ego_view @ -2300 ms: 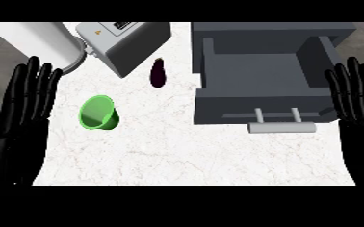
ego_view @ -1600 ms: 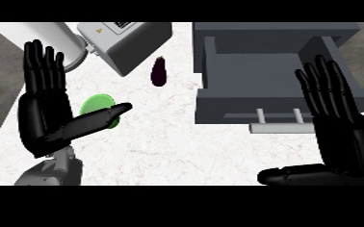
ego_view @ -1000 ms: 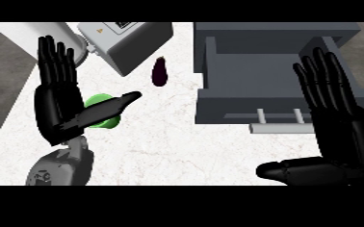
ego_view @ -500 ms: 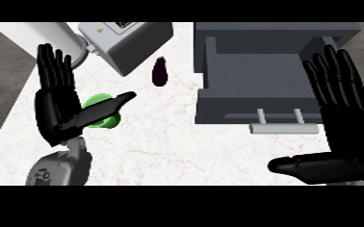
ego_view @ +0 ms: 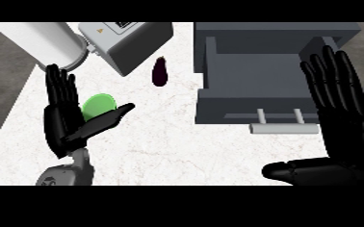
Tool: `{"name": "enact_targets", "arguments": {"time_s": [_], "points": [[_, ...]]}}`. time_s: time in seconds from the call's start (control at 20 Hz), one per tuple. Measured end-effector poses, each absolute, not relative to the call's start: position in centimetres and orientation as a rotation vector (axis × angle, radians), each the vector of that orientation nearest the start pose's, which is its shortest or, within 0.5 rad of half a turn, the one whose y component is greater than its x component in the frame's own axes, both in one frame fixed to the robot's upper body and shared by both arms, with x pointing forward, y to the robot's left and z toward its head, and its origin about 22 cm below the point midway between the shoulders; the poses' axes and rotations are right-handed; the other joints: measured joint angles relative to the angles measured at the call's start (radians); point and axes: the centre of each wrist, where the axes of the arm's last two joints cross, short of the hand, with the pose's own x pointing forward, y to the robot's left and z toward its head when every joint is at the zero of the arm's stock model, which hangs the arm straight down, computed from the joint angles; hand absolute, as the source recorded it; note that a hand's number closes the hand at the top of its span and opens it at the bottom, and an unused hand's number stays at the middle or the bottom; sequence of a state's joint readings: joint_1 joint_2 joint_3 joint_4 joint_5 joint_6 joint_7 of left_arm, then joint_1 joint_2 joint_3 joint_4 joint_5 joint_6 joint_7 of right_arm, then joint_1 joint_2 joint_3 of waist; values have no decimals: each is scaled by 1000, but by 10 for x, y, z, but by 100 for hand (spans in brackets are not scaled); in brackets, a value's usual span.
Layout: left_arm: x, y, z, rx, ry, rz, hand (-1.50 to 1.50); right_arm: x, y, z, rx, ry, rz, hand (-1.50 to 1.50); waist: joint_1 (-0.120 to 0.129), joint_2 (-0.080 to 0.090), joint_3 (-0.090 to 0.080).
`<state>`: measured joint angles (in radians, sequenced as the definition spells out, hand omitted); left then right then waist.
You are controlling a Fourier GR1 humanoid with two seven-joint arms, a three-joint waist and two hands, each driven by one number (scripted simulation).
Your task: Pick up the cup, place it into the drawer and close the drawer
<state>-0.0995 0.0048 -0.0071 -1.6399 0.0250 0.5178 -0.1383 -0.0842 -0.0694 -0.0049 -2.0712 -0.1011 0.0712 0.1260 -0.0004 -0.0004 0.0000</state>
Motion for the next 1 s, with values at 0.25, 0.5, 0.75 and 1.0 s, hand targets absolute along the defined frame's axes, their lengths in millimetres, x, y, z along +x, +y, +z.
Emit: {"name": "enact_targets", "arguments": {"time_s": [0.25, 0.5, 0.75, 1.0], "points": [[259, 231, 18, 405, -1782, 430, -150, 217, -236, 137, 126, -2016, 115, -150, -1, 0, 0], [256, 239, -2, 422, -1756, 434, -150, 222, -241, 135, 129, -2007, 122, -150, 0, 0, 0], [258, 247, -26, 415, -1725, 434, -150, 223, -235, 133, 142, -2008, 124, -150, 0, 0, 0], [249, 263, -50, 416, -1699, 441, -150, 221, -241, 131, 143, -2009, 122, -150, 0, 0, 0]]}}
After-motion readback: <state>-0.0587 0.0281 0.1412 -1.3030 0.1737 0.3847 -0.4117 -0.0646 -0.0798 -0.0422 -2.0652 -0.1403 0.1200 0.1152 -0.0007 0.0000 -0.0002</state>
